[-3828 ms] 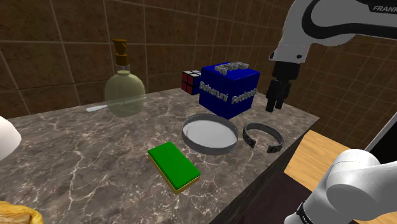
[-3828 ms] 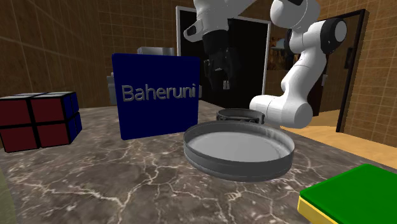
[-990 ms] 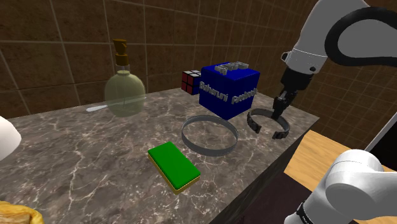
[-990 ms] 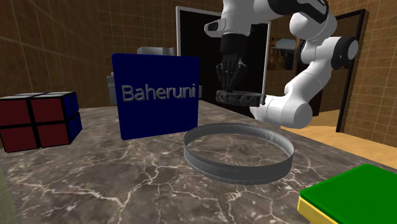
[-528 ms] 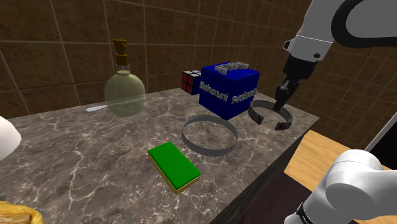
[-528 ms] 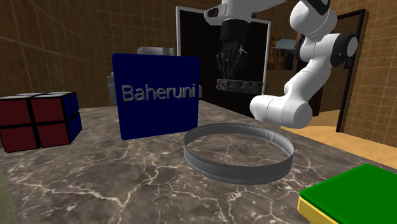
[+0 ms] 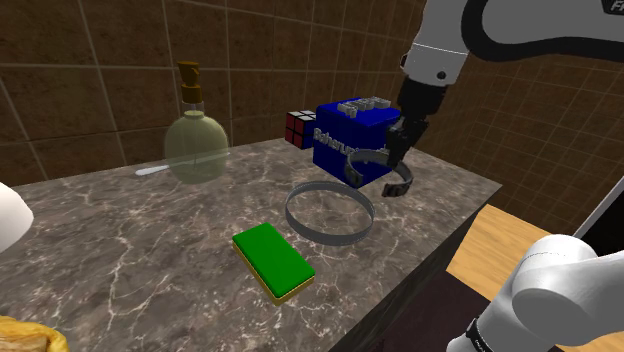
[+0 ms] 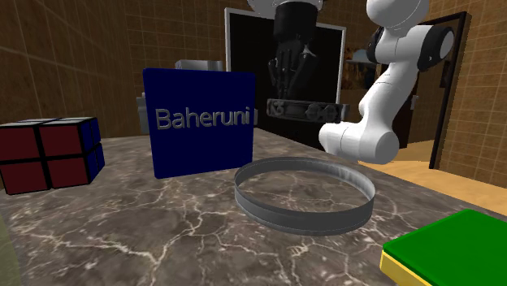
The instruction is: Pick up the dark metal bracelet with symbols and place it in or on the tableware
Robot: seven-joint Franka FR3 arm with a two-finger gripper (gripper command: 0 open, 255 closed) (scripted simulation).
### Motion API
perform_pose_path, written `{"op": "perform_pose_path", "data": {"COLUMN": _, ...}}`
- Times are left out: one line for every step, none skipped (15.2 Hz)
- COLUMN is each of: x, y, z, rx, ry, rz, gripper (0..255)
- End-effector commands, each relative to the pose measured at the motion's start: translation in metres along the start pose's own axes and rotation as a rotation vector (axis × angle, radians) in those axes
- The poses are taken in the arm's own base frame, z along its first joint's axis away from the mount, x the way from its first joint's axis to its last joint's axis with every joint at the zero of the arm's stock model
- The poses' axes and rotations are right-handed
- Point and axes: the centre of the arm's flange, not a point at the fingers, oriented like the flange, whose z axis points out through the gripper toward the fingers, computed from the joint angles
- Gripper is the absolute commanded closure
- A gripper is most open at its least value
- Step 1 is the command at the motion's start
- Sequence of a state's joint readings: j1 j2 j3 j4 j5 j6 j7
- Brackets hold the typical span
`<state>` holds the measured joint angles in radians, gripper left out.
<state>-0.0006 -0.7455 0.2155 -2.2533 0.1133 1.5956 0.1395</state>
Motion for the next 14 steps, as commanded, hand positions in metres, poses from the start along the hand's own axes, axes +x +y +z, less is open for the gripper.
{"op": "perform_pose_path", "data": {"x": 0.020, "y": -0.020, "z": -0.002, "rx": 0.001, "ry": 0.000, "rz": 0.000, "gripper": 255}}
{"op": "perform_pose_path", "data": {"x": 0.029, "y": -0.029, "z": -0.002, "rx": 0.001, "ry": 0.000, "rz": 0.000, "gripper": 255}}
{"op": "perform_pose_path", "data": {"x": 0.038, "y": -0.039, "z": -0.002, "rx": 0.001, "ry": 0.000, "rz": 0.000, "gripper": 255}}
{"op": "perform_pose_path", "data": {"x": 0.047, "y": -0.049, "z": -0.002, "rx": 0.001, "ry": 0.000, "rz": 0.000, "gripper": 255}}
{"op": "perform_pose_path", "data": {"x": 0.055, "y": -0.058, "z": -0.002, "rx": 0.001, "ry": 0.000, "rz": 0.000, "gripper": 255}}
{"op": "perform_pose_path", "data": {"x": 0.055, "y": -0.058, "z": 0.003, "rx": 0.001, "ry": 0.000, "rz": 0.000, "gripper": 255}}
{"op": "perform_pose_path", "data": {"x": 0.055, "y": -0.058, "z": 0.008, "rx": 0.001, "ry": 0.000, "rz": 0.000, "gripper": 255}}
{"op": "perform_pose_path", "data": {"x": 0.054, "y": -0.058, "z": 0.014, "rx": 0.001, "ry": 0.000, "rz": 0.000, "gripper": 255}}
{"op": "perform_pose_path", "data": {"x": 0.054, "y": -0.058, "z": 0.019, "rx": 0.001, "ry": 0.000, "rz": 0.000, "gripper": 255}}
{"op": "perform_pose_path", "data": {"x": 0.053, "y": -0.059, "z": 0.024, "rx": 0.001, "ry": 0.000, "rz": 0.000, "gripper": 255}}
{"op": "perform_pose_path", "data": {"x": 0.053, "y": -0.059, "z": 0.029, "rx": 0.001, "ry": 0.000, "rz": 0.000, "gripper": 255}}
{"op": "perform_pose_path", "data": {"x": 0.052, "y": -0.059, "z": 0.035, "rx": 0.001, "ry": 0.000, "rz": 0.000, "gripper": 255}}
{"op": "perform_pose_path", "data": {"x": 0.052, "y": -0.059, "z": 0.040, "rx": 0.001, "ry": 0.000, "rz": 0.000, "gripper": 255}}
{"op": "perform_pose_path", "data": {"x": 0.052, "y": -0.059, "z": 0.045, "rx": 0.001, "ry": 0.000, "rz": 0.000, "gripper": 255}}
